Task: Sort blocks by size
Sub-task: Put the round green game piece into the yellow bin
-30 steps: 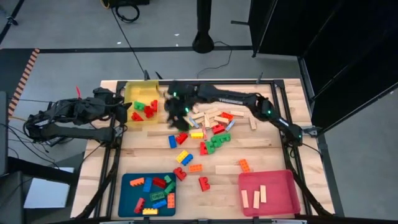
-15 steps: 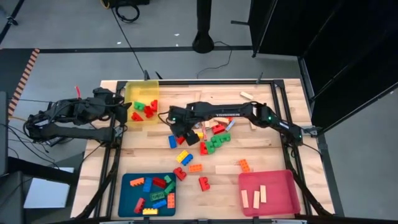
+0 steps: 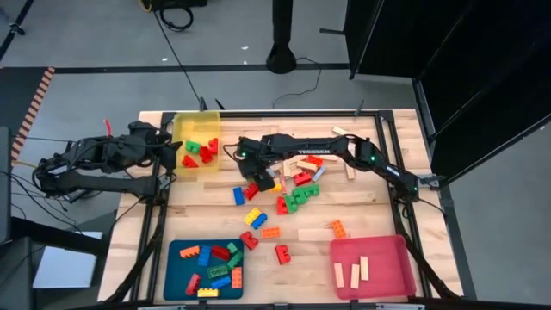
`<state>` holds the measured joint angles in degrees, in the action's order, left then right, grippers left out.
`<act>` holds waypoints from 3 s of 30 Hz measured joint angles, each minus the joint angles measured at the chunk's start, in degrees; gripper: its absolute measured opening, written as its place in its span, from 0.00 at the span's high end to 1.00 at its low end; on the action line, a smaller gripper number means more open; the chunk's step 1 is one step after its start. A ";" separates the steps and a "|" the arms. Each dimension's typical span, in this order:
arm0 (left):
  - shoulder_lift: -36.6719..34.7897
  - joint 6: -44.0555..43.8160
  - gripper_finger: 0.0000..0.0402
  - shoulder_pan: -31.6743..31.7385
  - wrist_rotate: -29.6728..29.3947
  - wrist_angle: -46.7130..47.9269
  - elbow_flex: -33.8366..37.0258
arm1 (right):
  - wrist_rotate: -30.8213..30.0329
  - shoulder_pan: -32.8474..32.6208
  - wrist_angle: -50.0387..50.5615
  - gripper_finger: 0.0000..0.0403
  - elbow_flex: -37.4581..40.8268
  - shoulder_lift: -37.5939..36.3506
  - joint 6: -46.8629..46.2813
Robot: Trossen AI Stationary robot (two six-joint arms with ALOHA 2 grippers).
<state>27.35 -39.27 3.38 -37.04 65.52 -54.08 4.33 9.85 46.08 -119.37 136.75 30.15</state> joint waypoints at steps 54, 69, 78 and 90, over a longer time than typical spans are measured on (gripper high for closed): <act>0.00 -0.04 0.37 0.02 -2.22 0.00 0.00 | -7.30 -1.85 -25.06 0.64 -6.98 0.07 -15.73; -0.03 -0.04 0.37 0.00 -2.53 0.09 0.00 | -12.00 0.80 -53.09 0.64 -4.97 7.08 -29.38; 0.02 -0.04 0.37 0.00 -2.57 0.50 0.00 | -4.78 3.07 -51.81 0.64 -12.40 14.65 -35.18; 0.02 -0.02 0.37 0.00 -2.60 1.15 0.00 | -3.27 1.89 -51.40 0.24 -15.46 16.84 -35.67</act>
<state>27.38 -39.29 3.38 -39.64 66.66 -54.08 1.06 11.75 -5.32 -134.83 153.58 -5.52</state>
